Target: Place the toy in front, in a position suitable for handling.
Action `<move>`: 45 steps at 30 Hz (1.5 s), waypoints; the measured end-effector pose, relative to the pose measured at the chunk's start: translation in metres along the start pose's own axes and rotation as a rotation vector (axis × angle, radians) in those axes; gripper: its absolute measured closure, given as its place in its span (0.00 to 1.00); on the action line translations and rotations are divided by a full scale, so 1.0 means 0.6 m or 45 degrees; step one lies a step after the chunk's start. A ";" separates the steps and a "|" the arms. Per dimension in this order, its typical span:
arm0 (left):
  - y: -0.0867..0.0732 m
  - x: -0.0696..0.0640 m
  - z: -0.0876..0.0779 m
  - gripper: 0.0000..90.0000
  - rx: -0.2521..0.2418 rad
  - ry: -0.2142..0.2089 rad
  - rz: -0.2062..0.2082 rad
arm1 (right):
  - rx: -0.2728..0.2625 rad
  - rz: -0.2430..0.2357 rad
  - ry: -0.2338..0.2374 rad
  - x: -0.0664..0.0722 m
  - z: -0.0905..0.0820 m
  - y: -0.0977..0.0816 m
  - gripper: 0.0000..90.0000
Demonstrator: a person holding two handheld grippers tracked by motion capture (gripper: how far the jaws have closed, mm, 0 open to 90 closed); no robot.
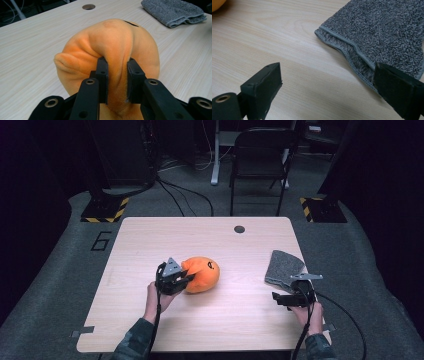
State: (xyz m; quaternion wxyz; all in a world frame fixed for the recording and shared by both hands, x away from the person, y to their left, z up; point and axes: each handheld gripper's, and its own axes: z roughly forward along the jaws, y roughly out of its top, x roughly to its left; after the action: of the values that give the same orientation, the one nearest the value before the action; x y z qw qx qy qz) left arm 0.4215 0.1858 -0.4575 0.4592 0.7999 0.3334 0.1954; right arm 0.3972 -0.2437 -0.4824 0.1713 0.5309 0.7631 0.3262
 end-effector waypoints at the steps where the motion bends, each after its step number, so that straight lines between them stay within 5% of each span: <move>1: 0.004 -0.003 0.004 0.84 -0.002 -0.007 -0.003 | 0.003 0.000 0.001 0.001 0.001 0.000 0.09; 12: 0.036 -0.033 0.055 0.83 0.015 -0.112 0.061 | -0.001 -0.017 0.010 0.001 0.003 0.001 0.09; 19: 0.036 -0.039 0.074 0.83 0.005 -0.190 0.069 | 0.009 -0.010 0.014 0.003 0.003 0.002 0.09; 26: 0.032 -0.041 0.080 0.81 0.008 -0.213 0.068 | 0.013 -0.025 0.014 0.004 0.006 0.002 0.09; 36: 0.023 -0.041 0.059 0.31 0.041 -0.180 0.065 | 0.009 0.001 0.011 0.005 0.004 0.000 0.09; 45: 0.004 -0.036 0.029 0.23 0.056 -0.160 0.055 | 0.008 -0.016 0.003 0.001 0.000 -0.001 0.09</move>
State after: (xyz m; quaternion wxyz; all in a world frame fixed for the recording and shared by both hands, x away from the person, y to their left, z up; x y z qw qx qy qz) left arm 0.4178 0.1587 -0.4644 0.4573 0.8275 0.2906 0.1472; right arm 0.3966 -0.2434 -0.4832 0.1707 0.5262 0.7676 0.3236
